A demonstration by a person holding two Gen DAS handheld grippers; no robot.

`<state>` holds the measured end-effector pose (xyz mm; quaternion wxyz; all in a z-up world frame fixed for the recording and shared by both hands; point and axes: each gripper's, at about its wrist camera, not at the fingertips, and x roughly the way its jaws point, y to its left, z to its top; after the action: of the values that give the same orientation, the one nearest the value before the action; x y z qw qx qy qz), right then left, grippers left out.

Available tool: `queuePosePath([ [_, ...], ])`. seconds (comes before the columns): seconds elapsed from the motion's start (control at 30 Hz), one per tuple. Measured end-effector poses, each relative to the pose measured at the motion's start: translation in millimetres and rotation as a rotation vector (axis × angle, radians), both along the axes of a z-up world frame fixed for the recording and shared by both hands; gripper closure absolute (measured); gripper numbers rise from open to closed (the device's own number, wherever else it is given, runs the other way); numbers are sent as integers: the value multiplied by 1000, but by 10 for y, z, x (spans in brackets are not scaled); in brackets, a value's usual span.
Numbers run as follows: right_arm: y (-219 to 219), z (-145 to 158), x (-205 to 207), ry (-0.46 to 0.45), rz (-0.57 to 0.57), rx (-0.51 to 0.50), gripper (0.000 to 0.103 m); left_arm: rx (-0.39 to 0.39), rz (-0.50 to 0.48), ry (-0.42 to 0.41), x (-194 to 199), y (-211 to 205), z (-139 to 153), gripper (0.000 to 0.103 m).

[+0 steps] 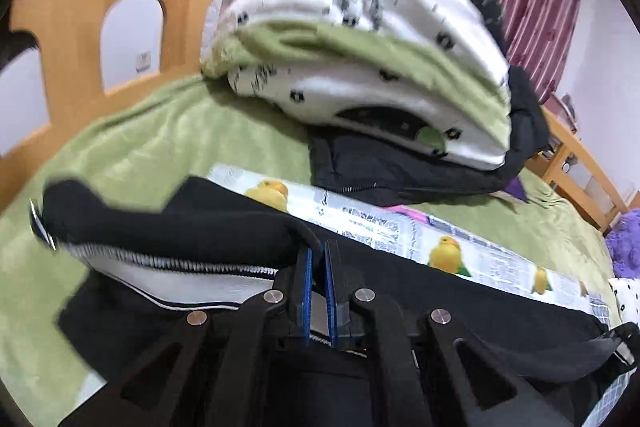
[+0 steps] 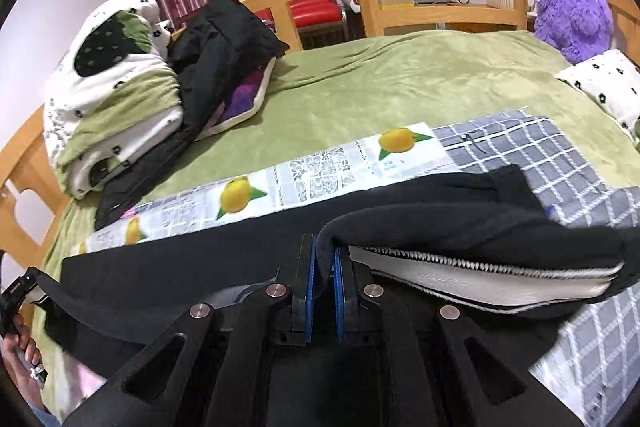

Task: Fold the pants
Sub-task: 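Lift the waistband with both grippers and fold it over toward the cuffs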

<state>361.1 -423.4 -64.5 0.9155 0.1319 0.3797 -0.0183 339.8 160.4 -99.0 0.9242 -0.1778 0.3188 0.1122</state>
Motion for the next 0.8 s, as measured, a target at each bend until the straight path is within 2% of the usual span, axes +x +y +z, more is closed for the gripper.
queuePosePath([
  [0.07,36,-221,193,17,-14,17,92,19,11,28,162,-34,-169,96],
  [0.13,43,-408,335,45,-27,31,87,73,18,50,260,-100,-269,96],
  [0.17,30,-476,376,60,-36,37,79,89,22,56,290,-118,-294,95],
  [0.2,1,-534,398,75,-49,54,69,94,28,61,305,-122,-302,87],
  [0.23,-32,-558,388,77,-58,76,66,97,36,71,297,-123,-303,67],
  [0.27,-69,-555,336,67,-58,99,62,88,38,68,273,-121,-293,56],
  [0.3,-83,-541,289,63,-52,103,59,73,36,52,208,-117,-278,35],
  [0.33,-94,-514,231,61,-44,95,56,68,40,41,144,-110,-256,32],
  [0.4,-112,-434,76,57,-25,54,47,59,41,37,37,-98,-221,32],
  [0.57,-287,-289,-442,123,-10,-66,46,-46,41,66,-443,-3,-166,32],
  [0.67,-458,-286,-898,163,-31,-42,45,-61,47,91,-817,7,-211,32],
  [0.8,-572,-442,-1317,198,-50,40,44,-141,44,108,-1342,69,-419,32],
])
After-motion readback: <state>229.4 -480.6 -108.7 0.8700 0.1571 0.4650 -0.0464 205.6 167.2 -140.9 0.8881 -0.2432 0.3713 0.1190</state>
